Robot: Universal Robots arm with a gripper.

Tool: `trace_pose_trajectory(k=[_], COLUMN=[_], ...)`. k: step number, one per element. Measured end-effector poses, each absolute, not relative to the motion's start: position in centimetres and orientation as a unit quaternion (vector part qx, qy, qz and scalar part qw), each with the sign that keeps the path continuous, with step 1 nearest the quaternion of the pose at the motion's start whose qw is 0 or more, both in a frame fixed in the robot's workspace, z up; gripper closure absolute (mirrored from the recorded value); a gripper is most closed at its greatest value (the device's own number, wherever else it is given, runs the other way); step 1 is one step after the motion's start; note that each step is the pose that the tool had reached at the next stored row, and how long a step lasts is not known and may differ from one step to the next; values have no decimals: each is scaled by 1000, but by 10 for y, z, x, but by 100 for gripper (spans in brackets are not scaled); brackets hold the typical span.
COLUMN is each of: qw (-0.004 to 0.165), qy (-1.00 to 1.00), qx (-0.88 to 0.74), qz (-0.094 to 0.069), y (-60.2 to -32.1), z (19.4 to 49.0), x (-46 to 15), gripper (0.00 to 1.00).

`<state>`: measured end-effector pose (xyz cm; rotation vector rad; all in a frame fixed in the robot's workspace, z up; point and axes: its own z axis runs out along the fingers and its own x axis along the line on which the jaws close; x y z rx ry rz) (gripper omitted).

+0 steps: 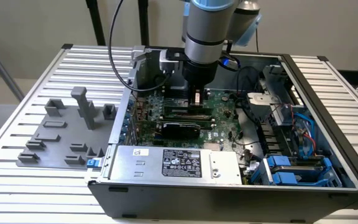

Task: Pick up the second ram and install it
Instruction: 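Insert the second ram into the second slot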

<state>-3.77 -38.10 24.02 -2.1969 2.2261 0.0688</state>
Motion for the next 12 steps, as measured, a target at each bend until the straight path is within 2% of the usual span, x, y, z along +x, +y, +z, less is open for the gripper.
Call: trace_pose_trajectory(k=[12], qw=[6], qy=[713], qx=[-701], qz=[22], y=[-385], z=[231], x=[-38], gripper=[100])
